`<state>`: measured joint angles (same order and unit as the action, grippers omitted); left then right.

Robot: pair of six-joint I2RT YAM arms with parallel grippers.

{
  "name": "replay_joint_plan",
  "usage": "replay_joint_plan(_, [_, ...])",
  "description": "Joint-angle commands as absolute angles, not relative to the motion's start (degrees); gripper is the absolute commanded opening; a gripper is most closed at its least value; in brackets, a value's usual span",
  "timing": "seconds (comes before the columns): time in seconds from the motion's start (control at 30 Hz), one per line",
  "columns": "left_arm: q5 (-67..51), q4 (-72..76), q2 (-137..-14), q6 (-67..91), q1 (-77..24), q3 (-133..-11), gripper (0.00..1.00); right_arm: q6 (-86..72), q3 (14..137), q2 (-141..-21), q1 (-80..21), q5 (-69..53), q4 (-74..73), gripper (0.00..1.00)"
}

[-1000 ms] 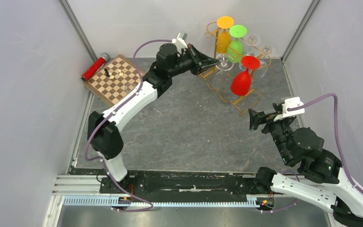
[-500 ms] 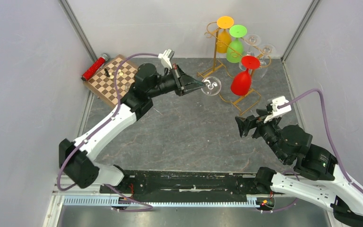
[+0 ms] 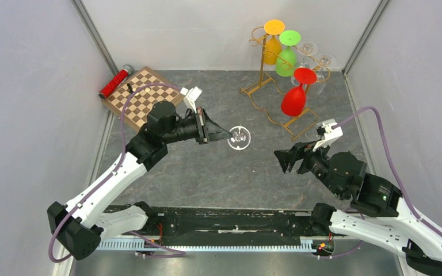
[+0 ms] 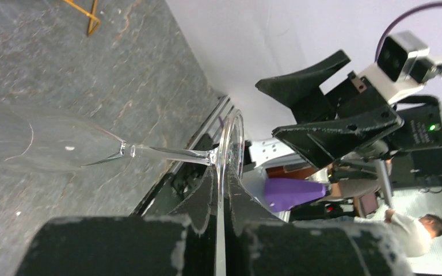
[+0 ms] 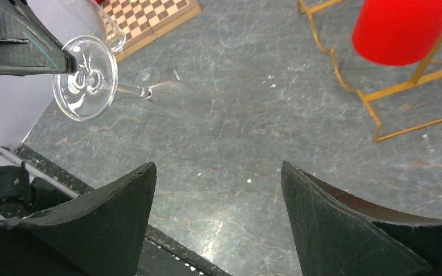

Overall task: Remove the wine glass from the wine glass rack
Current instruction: Pick up the wine glass from the wine rack, then place the wine glass at the center of the board.

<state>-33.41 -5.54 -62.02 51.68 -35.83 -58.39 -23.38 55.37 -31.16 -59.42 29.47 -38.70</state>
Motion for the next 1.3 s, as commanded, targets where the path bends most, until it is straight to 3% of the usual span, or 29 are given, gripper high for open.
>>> replay_joint_plan(0.0, [-34.85,-10.96,-58.29,42.10,-36.71,-57.39,0.02,-32.08,53.43,-32.61,-59.60,26.37,-38.20,0.81])
replay_joint_plan(0.53, [-25.82,-22.67,-53.60,30.14,-45.62,-54.58,0.02,-44.43,40.84,-32.27,-59.50,18.97,-28.12,0.79])
replay_joint_plan(0.83, [-17.51,-27.21,-55.47,22.43,-56.06,-58.03,0.02,-47.96,35.75,-31.31,-58.06,14.93,-22.89,0.77])
replay_joint_plan(1.27, [-3.22,-30.23,-59.28,11.01,-71.92,-61.70,0.02,-52.31,26.31,-31.78,-52.39,-1.10,-10.95,0.76])
